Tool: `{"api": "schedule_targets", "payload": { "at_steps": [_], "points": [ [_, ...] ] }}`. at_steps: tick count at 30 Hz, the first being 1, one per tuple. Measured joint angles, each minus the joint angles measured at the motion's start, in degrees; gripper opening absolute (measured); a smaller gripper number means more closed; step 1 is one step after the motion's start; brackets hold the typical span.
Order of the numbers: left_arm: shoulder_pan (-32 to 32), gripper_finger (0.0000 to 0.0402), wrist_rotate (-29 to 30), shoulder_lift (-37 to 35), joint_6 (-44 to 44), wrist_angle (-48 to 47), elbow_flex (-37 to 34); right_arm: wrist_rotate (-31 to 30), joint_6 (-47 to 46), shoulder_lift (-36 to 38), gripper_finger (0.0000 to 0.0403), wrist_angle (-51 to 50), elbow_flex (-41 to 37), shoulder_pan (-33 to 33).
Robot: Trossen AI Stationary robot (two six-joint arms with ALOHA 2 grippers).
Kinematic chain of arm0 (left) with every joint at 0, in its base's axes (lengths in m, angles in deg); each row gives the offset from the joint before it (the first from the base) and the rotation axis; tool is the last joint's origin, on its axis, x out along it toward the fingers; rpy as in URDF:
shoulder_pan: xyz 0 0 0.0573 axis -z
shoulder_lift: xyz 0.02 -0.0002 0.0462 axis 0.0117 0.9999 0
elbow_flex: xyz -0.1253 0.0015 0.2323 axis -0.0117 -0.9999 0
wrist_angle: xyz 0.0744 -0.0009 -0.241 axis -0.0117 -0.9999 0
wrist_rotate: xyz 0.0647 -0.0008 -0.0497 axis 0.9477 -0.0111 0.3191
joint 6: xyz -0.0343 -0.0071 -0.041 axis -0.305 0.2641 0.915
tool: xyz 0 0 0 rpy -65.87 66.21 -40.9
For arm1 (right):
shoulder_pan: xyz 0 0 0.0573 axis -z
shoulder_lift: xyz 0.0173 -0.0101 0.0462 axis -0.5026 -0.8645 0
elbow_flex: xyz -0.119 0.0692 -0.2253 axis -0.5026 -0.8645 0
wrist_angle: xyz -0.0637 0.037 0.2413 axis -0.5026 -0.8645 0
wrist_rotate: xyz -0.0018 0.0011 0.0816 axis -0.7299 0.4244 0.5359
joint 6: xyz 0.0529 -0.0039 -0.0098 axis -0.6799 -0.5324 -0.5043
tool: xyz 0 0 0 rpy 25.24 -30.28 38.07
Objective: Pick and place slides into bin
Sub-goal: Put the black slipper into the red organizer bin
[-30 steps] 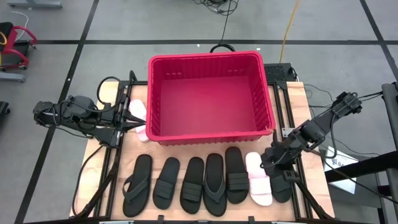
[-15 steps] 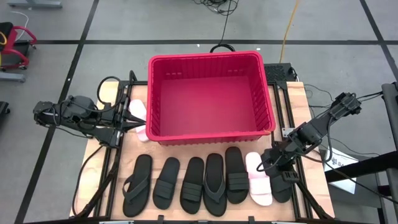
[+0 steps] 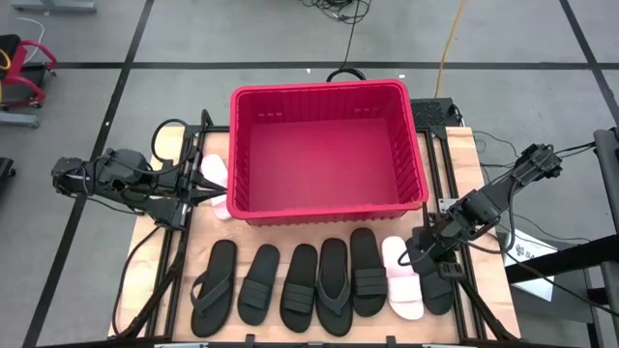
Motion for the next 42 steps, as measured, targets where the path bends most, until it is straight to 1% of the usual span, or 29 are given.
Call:
{"api": "schedule_targets", "payload": {
  "at_steps": [4, 7, 10, 19, 26, 29, 33, 38, 42],
  "points": [
    [0.00, 0.0026, 0.00, 0.00, 0.00, -0.02, 0.00, 0.13, 2.08, 0.02, 0.0123, -0.05, -1.23, 0.00],
    [0.00, 0.0026, 0.01, -0.01, 0.56, -0.04, 0.00, 0.76, 1.97, 0.02, 0.0131, 1.08, -3.85, 0.00],
    [0.00, 0.0026, 0.00, 0.00, 0.61, -0.07, 0.00, 3.26, 4.09, -0.01, 0.0131, 3.35, -6.38, 0.00],
    [0.00, 0.0026, 0.02, 0.00, 0.61, -0.07, 0.00, 3.58, 4.64, 0.02, 0.0129, 7.25, -13.32, 0.00],
    [0.00, 0.0026, 0.06, -0.01, 0.84, -0.07, 0.00, 9.00, 4.48, 0.04, 0.0124, 15.47, -19.89, 0.00],
    [0.00, 0.0026, 0.07, 0.00, 0.90, -0.07, 0.00, 9.51, 4.47, 0.04, 0.0124, 17.31, -22.37, 0.00],
    [0.00, 0.0026, 0.38, 0.00, 1.09, -0.07, 0.00, 9.63, 4.33, 0.04, 0.0127, 18.23, -24.51, 0.00],
    [0.00, 0.0026, 0.52, -0.01, 2.06, -0.07, 0.00, 15.49, 2.71, 0.04, 0.0125, 19.93, -25.68, 0.04],
    [0.00, 0.0026, 0.52, 0.00, 2.03, -0.07, 0.00, 16.45, 2.88, 0.04, 0.0118, 21.05, -25.70, 0.04]
  ]
}}
